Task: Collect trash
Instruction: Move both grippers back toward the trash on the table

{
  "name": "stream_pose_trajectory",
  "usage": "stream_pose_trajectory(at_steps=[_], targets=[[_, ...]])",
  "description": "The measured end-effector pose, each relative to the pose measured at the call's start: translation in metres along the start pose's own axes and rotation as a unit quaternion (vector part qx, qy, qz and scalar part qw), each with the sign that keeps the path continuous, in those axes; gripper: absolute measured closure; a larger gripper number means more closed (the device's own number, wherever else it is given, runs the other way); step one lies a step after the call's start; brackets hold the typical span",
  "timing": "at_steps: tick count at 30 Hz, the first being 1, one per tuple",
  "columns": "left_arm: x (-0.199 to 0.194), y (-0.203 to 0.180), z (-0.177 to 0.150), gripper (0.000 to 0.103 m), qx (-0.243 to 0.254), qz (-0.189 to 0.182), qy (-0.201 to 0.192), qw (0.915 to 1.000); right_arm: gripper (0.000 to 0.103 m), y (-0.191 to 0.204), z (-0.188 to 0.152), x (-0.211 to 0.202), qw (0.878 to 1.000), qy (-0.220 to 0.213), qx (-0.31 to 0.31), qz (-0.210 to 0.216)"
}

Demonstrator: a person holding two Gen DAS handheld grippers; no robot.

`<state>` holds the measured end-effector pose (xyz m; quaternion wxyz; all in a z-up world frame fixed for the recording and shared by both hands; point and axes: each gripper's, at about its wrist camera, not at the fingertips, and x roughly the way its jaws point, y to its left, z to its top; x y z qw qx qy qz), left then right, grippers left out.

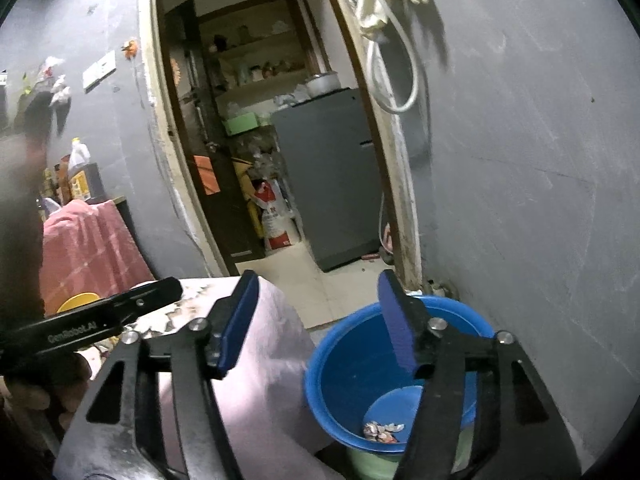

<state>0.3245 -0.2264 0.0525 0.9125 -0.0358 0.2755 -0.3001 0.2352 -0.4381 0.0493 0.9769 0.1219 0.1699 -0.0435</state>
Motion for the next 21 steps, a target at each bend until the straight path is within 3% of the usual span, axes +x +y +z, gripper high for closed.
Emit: stream_pose_trajectory(at_steps=[2, 6, 12, 21], targets=[[-0.018, 0.010, -0.001, 0.022, -0.003, 0.021, -0.017, 0.9996, 0.002, 0.010, 0.002, -0.004, 1.000, -0.006, -0.003, 0.005], [-0.055, 0.032, -0.005, 0.011, -0.022, 0.058, -0.049, 0.9969, 0.000, 0.034, 0.005, -0.011, 1.000, -0.017, -0.010, 0.014], [-0.116, 0.059, -0.022, 0.005, -0.029, 0.125, -0.089, 0.9878, 0.000, 0.074, 0.001, -0.024, 0.998, -0.034, -0.030, 0.037], [-0.173, 0.087, -0.043, 0.004, -0.037, 0.192, -0.140, 0.9707, 0.000, 0.141, -0.015, -0.048, 0.993, -0.062, -0.063, 0.078]])
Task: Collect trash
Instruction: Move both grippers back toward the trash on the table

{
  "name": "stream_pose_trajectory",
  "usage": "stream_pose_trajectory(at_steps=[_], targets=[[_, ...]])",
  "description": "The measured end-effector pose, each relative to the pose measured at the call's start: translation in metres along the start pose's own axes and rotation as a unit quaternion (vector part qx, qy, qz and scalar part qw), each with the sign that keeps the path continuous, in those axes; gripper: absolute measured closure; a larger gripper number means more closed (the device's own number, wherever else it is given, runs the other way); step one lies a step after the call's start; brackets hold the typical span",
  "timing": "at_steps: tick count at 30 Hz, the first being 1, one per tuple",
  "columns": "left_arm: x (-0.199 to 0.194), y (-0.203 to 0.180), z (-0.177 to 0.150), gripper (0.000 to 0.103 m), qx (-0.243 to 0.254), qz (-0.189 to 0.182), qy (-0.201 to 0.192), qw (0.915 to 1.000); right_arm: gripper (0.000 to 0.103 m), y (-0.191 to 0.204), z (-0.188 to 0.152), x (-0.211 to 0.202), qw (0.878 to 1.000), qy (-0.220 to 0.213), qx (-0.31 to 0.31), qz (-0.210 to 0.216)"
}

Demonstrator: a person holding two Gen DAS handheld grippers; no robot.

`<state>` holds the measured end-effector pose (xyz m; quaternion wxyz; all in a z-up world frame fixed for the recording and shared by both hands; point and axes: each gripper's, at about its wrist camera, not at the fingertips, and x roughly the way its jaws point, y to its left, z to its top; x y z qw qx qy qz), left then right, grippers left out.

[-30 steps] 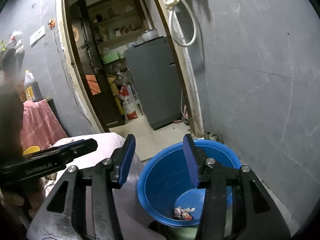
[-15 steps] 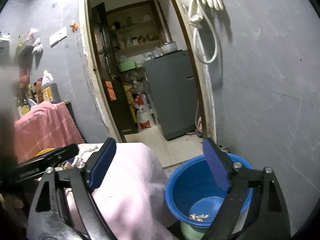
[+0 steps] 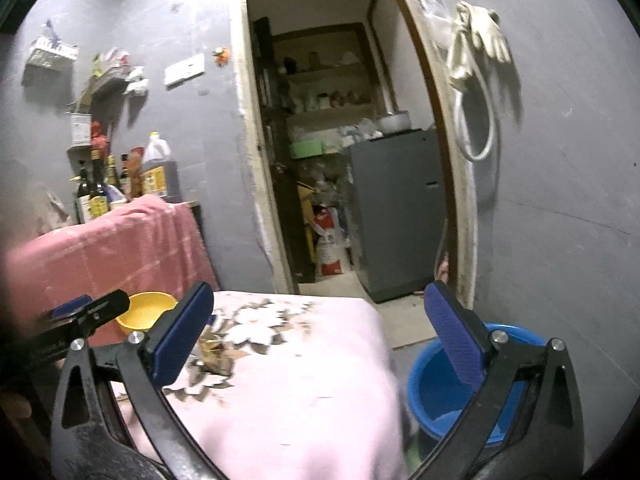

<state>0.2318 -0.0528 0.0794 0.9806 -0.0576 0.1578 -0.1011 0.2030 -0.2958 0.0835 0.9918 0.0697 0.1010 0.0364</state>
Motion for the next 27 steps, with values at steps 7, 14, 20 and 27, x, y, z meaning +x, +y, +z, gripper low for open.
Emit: stream_pose_trajectory(at_steps=[7, 14, 20, 27], targets=[[-0.029, 0.031, -0.010, 0.004, 0.000, 0.046, -0.031, 0.9985, 0.000, 0.041, -0.009, -0.006, 0.999, -0.010, -0.018, 0.029], [-0.037, 0.052, -0.023, 0.004, -0.007, 0.070, -0.042, 0.9966, 0.000, 0.065, -0.018, 0.004, 0.998, -0.001, -0.041, 0.053], [-0.023, 0.062, -0.032, 0.004, -0.009, 0.070, -0.022, 0.9973, 0.000, 0.079, -0.027, 0.027, 0.996, 0.019, -0.065, 0.066], [-0.002, 0.067, -0.042, 0.004, -0.009, 0.064, -0.004, 0.9979, 0.000, 0.084, -0.038, 0.056, 0.992, 0.042, -0.083, 0.080]])
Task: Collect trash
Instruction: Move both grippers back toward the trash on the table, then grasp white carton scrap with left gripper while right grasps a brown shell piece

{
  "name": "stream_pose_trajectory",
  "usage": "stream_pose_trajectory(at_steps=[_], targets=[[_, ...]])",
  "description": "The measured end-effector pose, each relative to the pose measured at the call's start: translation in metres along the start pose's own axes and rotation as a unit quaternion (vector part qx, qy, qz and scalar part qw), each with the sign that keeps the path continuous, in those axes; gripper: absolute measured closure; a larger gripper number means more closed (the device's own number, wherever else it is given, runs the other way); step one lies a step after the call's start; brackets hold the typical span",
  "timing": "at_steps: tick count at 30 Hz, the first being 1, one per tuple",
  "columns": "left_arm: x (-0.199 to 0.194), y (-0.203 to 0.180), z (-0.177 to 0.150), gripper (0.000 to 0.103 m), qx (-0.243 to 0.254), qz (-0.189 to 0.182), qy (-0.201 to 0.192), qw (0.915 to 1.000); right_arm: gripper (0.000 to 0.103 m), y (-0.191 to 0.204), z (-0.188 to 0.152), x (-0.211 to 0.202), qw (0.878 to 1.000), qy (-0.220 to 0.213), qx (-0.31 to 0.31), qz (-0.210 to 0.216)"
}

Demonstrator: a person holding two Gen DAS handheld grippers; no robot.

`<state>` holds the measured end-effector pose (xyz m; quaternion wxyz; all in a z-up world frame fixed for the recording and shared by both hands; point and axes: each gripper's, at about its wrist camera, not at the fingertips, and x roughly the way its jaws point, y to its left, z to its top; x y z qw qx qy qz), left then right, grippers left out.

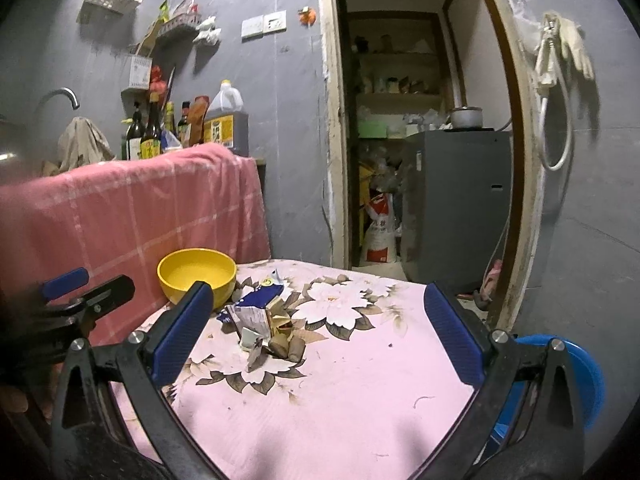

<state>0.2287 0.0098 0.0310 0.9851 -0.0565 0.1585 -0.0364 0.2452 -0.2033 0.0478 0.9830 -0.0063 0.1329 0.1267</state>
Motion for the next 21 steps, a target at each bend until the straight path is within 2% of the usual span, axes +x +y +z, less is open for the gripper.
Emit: stream_pose_trajectory(at_steps=[8, 13, 19, 21], targets=[[0.034, -0.005, -0.010, 0.004, 0.014, -0.005, 0.044, 0.9989, 0.000, -0.011, -0.012, 0.034, 0.999, 0.036, -0.004, 0.014], [0.056, -0.010, -0.019, 0.005, 0.022, -0.009, 0.076, 0.9968, 0.000, -0.025, -0.022, 0.055, 0.997, 0.069, 0.016, 0.025], [0.086, -0.018, -0.028, 0.027, 0.037, -0.040, 0.132, 0.9897, 0.000, -0.035, -0.031, 0.084, 0.992, 0.117, 0.024, 0.038], [0.095, -0.021, -0.033, 0.037, 0.043, -0.054, 0.152, 0.9860, 0.004, -0.034, -0.034, 0.093, 0.990, 0.133, 0.021, 0.042]])
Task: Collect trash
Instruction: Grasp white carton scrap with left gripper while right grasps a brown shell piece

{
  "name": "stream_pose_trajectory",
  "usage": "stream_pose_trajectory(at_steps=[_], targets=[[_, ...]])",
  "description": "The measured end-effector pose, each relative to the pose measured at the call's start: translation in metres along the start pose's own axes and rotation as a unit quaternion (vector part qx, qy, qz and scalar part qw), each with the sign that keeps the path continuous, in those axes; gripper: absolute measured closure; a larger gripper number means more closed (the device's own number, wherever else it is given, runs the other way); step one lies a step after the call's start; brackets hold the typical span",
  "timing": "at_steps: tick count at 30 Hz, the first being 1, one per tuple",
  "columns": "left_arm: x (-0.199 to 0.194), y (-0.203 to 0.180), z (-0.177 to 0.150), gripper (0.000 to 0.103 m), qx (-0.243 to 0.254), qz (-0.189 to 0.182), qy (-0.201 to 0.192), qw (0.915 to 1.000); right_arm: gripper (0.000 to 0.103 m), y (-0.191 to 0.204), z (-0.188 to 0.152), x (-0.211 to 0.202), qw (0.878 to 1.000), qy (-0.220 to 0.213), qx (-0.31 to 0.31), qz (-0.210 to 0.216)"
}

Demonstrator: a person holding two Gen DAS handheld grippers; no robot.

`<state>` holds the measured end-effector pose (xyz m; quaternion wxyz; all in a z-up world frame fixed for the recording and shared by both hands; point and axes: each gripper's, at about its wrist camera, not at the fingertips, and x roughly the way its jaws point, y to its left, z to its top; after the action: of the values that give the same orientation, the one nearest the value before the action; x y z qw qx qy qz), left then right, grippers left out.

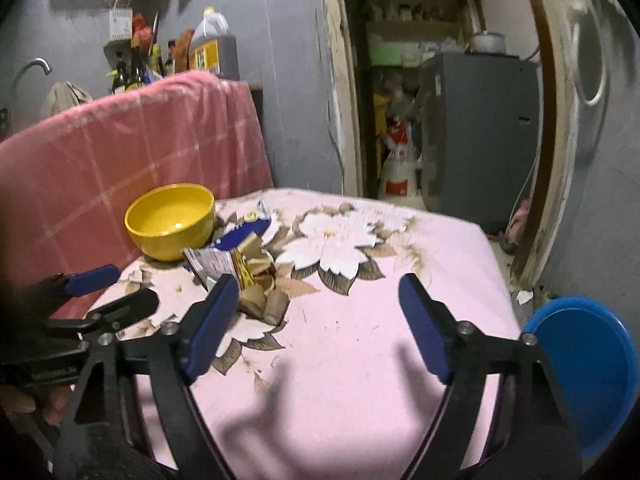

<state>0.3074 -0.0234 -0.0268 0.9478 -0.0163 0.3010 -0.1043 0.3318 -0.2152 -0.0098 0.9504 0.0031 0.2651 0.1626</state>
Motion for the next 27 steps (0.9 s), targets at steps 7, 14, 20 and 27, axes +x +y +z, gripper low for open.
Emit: stream_pose_trajectory(at_steps=[7, 14, 20, 27], targets=[[0.031, -0.007, 0.000, 0.064, 0.003, -0.035, 0.062, 0.9975, 0.017, -0.001, -0.003, 0.030, 0.998, 0.052, -0.011, 0.020], [0.052, -0.008, 0.004, 0.086, -0.010, -0.046, 0.096, 0.9942, 0.019, -0.002, -0.005, 0.060, 0.993, 0.113, 0.000, 0.031], [0.049, 0.001, 0.007, 0.099, -0.024, -0.039, 0.089, 0.9950, 0.024, 0.005, -0.007, 0.080, 0.988, 0.150, 0.000, 0.048], [0.045, 0.009, 0.008, 0.101, -0.036, -0.028, 0.087, 0.9952, 0.031, 0.020, -0.004, 0.102, 0.982, 0.181, -0.036, 0.044]])
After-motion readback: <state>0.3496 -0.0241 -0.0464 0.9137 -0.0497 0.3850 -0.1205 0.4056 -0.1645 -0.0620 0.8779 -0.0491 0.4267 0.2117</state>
